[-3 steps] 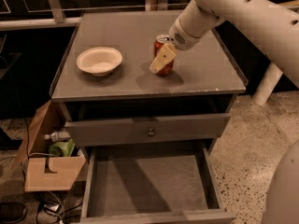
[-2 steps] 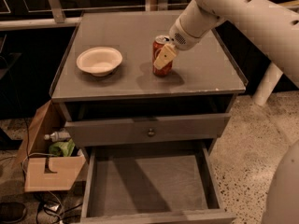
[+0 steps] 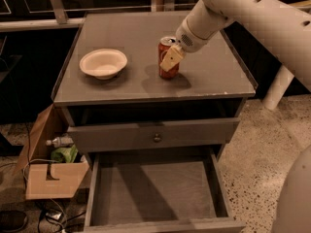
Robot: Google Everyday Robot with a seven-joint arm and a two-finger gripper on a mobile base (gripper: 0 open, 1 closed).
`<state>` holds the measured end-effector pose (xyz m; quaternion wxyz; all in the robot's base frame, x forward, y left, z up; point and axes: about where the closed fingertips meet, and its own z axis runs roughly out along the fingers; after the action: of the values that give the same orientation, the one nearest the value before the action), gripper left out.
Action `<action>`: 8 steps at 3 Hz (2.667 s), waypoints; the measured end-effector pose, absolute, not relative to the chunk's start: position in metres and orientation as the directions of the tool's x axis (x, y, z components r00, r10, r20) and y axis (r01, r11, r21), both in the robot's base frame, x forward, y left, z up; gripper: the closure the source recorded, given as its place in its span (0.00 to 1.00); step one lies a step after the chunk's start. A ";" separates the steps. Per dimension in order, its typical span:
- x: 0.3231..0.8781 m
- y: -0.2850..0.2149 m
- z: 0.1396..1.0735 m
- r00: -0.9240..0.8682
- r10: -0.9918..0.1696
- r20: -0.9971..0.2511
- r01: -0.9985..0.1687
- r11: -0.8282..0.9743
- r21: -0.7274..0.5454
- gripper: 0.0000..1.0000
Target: Place coke can into middle drawer
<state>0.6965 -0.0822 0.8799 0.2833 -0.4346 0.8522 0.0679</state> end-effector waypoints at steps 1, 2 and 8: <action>0.696 -0.081 0.880 -0.456 -0.706 -0.542 -0.783 0.608 -0.134 1.00; 0.683 -0.087 0.900 -0.391 -0.736 -0.553 -0.799 0.570 -0.193 1.00; 0.545 -0.193 0.925 -0.431 -0.754 -0.496 -0.777 0.589 -0.221 1.00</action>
Offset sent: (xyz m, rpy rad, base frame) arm -0.0352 -0.0174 0.0548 -0.0543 -0.1636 0.1124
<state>0.5449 -0.1931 0.9253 0.2821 -0.4528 0.8456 0.0204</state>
